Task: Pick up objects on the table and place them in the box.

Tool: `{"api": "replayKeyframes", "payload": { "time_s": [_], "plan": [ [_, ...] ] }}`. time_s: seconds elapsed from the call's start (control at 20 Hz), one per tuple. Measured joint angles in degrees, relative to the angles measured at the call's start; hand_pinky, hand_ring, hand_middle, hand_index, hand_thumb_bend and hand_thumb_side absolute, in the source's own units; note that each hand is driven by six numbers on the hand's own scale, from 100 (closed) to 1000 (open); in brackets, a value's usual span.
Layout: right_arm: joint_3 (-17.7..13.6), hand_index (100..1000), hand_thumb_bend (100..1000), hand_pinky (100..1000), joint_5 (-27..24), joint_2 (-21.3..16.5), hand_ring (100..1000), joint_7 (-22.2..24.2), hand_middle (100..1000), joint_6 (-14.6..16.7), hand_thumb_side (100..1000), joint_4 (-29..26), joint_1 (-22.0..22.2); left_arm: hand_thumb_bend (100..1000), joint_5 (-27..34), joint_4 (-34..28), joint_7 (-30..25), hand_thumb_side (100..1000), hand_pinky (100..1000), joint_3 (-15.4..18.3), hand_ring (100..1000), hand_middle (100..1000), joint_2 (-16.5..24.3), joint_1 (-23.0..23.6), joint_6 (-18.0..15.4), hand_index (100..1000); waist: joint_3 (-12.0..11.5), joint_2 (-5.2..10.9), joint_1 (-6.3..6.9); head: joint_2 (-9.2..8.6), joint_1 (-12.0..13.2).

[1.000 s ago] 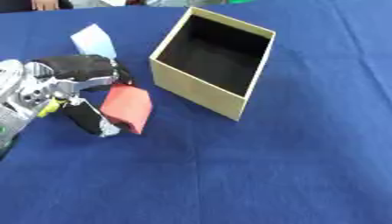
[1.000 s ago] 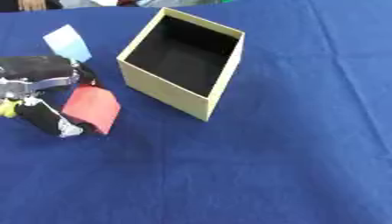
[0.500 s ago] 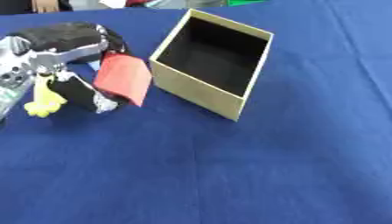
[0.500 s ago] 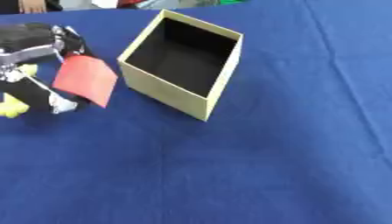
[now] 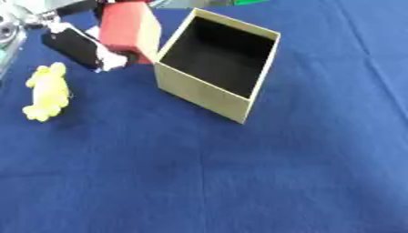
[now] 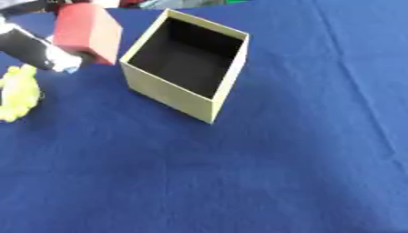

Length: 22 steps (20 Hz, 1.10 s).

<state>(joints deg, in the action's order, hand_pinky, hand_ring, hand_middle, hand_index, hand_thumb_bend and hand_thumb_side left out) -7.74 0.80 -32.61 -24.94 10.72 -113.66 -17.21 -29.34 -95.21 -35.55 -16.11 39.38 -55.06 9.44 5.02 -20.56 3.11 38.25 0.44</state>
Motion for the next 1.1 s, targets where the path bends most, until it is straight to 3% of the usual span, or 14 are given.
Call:
{"api": "replayKeyframes", "payload": {
  "time_s": [0.35, 0.65, 0.85, 1.1],
  "plan": [
    [0.04, 779, 100, 845, -0.46, 0.04, 740, 0.03, 667, 0.19, 836, 0.00, -1.08, 100, -1.05, 8.26, 5.19, 300, 667, 1.01, 502, 434, -5.91, -6.49, -1.73, 565, 1.15, -0.21, 0.27, -0.22, 1.07],
    [0.36, 779, 100, 845, -0.85, 0.20, 740, 0.22, 667, 0.38, 837, 0.00, -2.27, 100, -1.39, 15.61, 11.64, 327, 667, 1.20, 499, 430, -10.82, -8.64, -4.52, 561, 2.53, -1.01, 0.34, -0.73, 2.64],
    [0.60, 779, 100, 846, -1.04, 0.54, 740, 0.49, 666, 0.60, 839, 0.00, -3.41, 100, -1.67, 18.87, 15.14, 341, 676, 1.35, 507, 435, -12.78, -9.33, -6.48, 568, 4.06, -1.72, 1.14, -1.10, 4.19],
    [0.96, 779, 100, 847, -1.43, 0.62, 741, 0.92, 666, 0.78, 839, 0.00, -4.67, 200, -1.46, 22.74, 18.72, 389, 710, 2.15, 549, 462, -14.68, -10.12, -9.34, 595, 5.96, -2.66, 1.94, -2.08, 5.80]
  ]
}}
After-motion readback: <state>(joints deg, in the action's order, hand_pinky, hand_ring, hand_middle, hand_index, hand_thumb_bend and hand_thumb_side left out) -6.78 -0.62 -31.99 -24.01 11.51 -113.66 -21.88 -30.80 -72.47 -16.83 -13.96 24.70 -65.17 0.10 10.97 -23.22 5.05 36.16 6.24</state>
